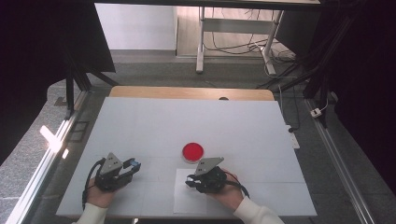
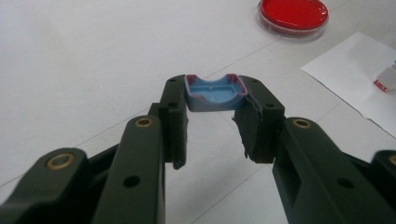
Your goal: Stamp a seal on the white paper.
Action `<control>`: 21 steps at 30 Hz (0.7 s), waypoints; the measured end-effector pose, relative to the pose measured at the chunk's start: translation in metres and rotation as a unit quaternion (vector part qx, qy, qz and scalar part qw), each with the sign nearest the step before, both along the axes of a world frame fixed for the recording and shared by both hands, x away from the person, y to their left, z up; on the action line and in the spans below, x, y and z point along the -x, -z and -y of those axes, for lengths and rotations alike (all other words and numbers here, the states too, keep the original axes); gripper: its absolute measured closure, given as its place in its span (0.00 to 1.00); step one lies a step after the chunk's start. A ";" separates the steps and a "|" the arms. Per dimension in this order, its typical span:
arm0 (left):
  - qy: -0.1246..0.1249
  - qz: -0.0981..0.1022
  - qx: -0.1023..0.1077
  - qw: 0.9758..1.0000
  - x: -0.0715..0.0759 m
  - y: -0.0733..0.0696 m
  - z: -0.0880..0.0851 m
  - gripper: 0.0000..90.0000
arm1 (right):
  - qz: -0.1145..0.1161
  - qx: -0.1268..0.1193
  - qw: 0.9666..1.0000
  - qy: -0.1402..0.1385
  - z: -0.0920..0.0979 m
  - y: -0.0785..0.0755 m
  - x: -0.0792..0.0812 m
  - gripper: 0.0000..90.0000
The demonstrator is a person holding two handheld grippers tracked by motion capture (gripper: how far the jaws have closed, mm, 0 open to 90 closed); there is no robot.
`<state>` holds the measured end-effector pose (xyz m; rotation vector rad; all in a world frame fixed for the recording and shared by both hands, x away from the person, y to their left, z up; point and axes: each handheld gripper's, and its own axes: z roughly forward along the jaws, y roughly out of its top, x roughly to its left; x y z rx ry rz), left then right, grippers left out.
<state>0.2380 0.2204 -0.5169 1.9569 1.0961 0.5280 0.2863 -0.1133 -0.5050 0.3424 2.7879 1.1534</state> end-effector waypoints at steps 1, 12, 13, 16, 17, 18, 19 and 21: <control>0.000 0.000 0.000 1.000 0.000 0.000 0.000 0.72 | -0.001 0.000 1.000 0.002 -0.001 0.001 0.000 0.84; -0.001 0.001 0.001 1.000 0.001 0.000 0.000 0.72 | 0.007 0.007 1.000 0.010 -0.001 0.002 0.004 0.85; -0.001 0.001 0.001 1.000 0.001 0.000 0.000 0.72 | 0.009 0.006 1.000 0.010 -0.001 0.002 0.004 0.85; -0.002 0.002 0.001 1.000 0.001 -0.001 0.000 0.72 | 0.007 0.003 1.000 0.013 0.000 0.003 0.003 0.85; -0.001 0.002 0.001 1.000 0.001 -0.001 0.000 0.72 | 0.003 -0.003 1.000 0.013 0.001 0.004 0.003 0.85; -0.001 0.002 0.001 1.000 0.001 -0.001 0.001 0.72 | 0.004 -0.003 1.000 0.012 0.001 0.004 0.003 0.85; -0.001 0.002 0.001 1.000 0.001 -0.001 0.001 0.72 | 0.004 -0.003 1.000 0.012 0.001 0.004 0.003 0.85; 0.000 0.002 0.001 1.000 0.001 -0.001 0.001 0.72 | 0.004 -0.007 1.000 0.015 0.001 0.005 0.003 0.85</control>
